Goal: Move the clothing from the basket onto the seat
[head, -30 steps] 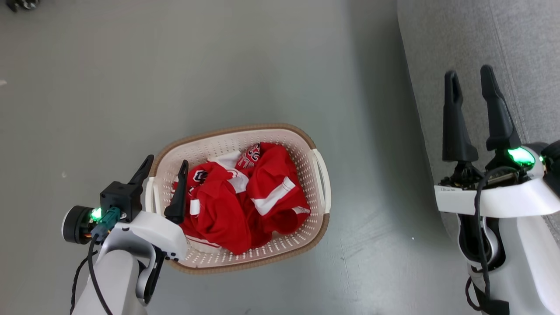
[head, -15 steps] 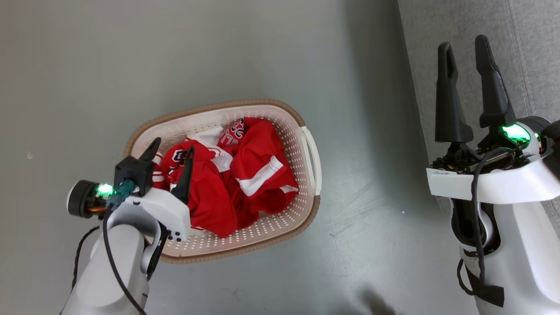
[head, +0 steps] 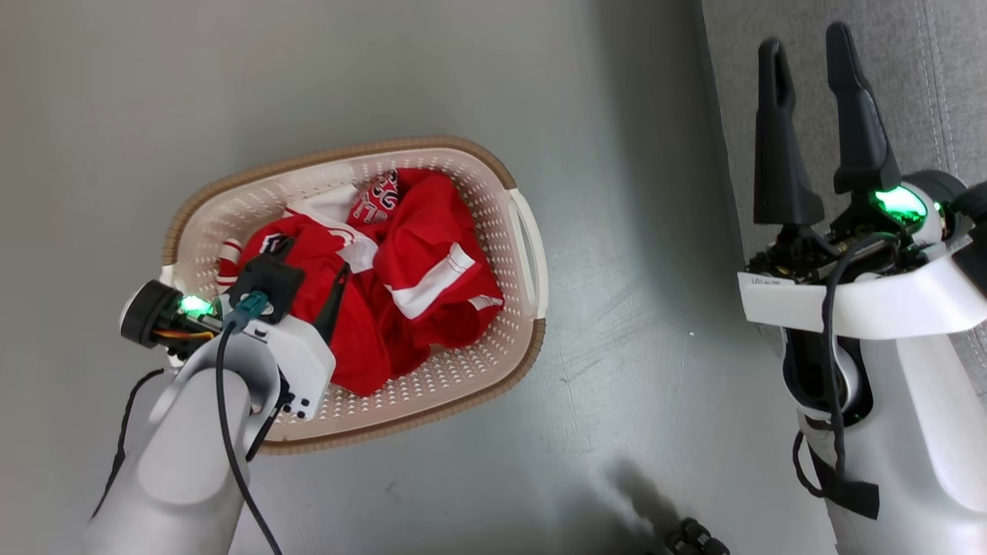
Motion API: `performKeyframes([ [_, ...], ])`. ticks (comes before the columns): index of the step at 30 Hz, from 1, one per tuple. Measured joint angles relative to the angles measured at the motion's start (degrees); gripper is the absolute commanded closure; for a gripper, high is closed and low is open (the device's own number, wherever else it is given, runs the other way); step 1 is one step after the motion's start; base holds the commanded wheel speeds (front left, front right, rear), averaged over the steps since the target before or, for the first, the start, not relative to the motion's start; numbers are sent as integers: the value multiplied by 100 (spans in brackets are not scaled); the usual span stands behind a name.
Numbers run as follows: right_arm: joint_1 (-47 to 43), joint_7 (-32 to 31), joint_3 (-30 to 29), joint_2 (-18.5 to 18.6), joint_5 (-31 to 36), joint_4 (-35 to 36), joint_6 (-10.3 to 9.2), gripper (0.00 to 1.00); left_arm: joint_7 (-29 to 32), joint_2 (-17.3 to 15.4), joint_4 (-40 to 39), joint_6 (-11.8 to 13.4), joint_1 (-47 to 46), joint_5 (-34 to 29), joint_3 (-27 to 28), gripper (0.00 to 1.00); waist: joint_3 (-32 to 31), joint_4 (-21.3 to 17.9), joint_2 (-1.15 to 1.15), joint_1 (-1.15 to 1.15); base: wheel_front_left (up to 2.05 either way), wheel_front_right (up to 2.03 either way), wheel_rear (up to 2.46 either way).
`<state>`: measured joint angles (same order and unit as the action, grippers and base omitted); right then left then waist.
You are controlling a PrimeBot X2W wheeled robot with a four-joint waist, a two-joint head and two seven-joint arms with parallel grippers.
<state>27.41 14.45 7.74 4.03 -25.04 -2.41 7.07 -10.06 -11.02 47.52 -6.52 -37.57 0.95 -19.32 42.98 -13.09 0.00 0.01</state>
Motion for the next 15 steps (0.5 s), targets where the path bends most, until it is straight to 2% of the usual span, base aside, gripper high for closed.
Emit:
performKeyframes([
  [15, 268, 0, 138, -40, -76, -2, 0, 0, 453, -154, 784, 169, -636, -321, -142, 0, 438, -268, 0, 0, 0, 0, 0],
])
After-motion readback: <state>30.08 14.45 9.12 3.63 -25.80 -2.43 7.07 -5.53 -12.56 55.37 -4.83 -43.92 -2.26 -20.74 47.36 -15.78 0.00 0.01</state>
